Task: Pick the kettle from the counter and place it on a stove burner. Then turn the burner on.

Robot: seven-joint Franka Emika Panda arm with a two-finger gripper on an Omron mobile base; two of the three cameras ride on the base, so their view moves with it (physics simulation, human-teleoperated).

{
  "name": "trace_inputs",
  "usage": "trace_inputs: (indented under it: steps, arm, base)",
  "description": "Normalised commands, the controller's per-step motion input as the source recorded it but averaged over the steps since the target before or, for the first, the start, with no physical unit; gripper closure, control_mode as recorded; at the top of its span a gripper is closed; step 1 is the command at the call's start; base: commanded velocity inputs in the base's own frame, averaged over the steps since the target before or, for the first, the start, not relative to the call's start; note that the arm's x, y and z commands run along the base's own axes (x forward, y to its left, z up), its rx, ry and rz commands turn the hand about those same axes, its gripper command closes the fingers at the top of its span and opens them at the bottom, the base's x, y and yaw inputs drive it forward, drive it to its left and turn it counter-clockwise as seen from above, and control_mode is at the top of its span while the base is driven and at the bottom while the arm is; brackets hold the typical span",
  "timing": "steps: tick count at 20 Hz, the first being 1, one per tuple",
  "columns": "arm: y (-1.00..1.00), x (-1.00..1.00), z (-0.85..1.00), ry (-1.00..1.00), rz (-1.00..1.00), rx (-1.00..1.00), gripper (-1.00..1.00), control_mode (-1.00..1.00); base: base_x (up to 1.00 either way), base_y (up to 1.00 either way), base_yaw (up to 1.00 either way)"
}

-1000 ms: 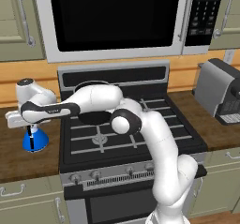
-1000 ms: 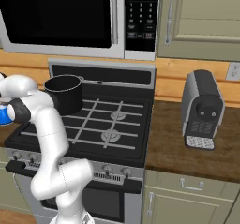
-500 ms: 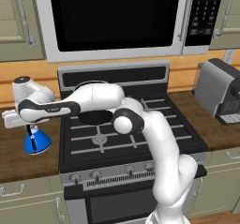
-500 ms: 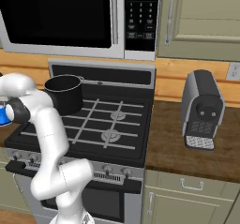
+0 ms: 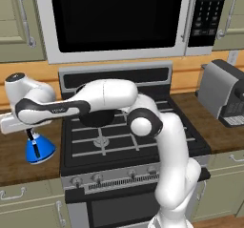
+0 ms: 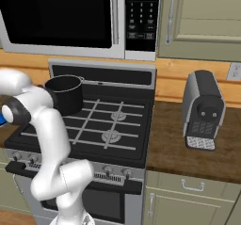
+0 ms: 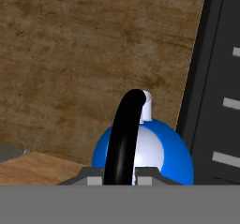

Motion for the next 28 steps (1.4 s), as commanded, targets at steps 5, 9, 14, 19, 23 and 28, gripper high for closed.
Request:
trace_inputs:
  steps: [5, 9, 14, 19, 23, 28]
  arm:
    - [-0.58, -0.67, 0.18, -0.06, 0.00, 0.00, 1.00, -1.00]
    - [-0.74, -0.38, 0.01, -0.02, 0.00, 0.00, 1.00, -1.00]
    - [-0.80, -0.02, 0.05, -0.01, -0.01, 0.00, 1.00, -1.00]
    - [-0.72, 0.00, 0.24, 0.00, 0.00, 0.00, 1.00, -1.00]
    - [-0.62, 0.00, 0.14, 0.00, 0.00, 0.00, 1.00, -1.00]
    - [-0.54, 0.16, 0.00, 0.00, 0.04, 0.00, 1.00, -1.00]
  base:
    - [0.00, 0.00, 0.00]
    - [0.00, 0.00, 0.00]
    - [0.00, 0.00, 0.00]
    - [0.00, 0.00, 0.00]
    - [0.00, 0.00, 0.00]
    - [0.00, 0.00, 0.00]
